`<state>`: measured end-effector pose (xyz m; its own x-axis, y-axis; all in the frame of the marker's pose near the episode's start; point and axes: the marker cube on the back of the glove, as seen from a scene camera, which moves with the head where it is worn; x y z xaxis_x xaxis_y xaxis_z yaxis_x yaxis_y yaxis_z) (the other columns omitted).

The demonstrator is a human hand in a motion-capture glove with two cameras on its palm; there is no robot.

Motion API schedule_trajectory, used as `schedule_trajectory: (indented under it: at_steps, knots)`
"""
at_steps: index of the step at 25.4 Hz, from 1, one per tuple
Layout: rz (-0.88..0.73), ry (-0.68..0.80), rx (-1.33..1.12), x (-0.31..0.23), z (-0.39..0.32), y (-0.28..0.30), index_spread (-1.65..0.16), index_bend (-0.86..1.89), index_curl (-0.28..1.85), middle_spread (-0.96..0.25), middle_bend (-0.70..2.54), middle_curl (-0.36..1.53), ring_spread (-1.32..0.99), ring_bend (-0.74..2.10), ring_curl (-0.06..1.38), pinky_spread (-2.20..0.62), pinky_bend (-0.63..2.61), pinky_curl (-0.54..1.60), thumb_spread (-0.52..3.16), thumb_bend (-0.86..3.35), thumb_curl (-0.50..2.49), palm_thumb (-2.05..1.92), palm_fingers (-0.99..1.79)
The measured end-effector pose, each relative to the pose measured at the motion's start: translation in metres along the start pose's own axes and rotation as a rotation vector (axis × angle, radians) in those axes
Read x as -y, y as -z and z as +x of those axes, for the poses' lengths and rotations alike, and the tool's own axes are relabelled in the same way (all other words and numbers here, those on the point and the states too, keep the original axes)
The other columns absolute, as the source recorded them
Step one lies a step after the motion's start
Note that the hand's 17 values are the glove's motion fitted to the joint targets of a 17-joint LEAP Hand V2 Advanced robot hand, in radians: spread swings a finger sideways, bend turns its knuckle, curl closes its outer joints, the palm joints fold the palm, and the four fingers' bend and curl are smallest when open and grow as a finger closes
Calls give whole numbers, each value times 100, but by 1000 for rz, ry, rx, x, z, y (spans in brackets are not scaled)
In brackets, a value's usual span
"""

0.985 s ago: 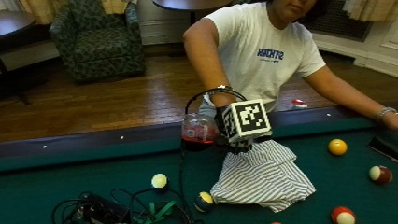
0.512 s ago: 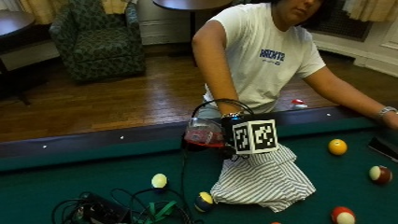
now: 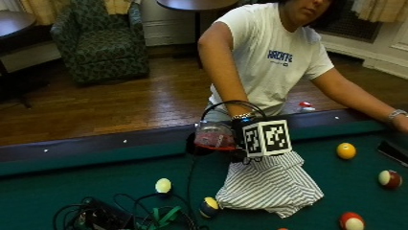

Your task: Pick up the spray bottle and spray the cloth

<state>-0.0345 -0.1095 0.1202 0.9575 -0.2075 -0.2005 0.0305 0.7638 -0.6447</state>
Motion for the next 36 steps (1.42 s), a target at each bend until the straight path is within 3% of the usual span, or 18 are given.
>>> schedule_trajectory:
  at_steps: [10, 24, 36]
  knots:
    - [300, 252, 412, -44, -37, 99, -28, 33, 60, -22, 58, 54, -24, 64, 47, -32, 42, 40, 23, -4, 80, 90, 136]
    - [557, 890, 1117, -87, -143, 144, -28, 33, 60, -22, 58, 54, -23, 63, 47, -32, 41, 40, 23, -4, 80, 90, 137]
    - [657, 940, 1359, -46, -209, 107, -28, 33, 60, -22, 58, 54, -22, 63, 47, -31, 42, 40, 23, -4, 80, 89, 137]
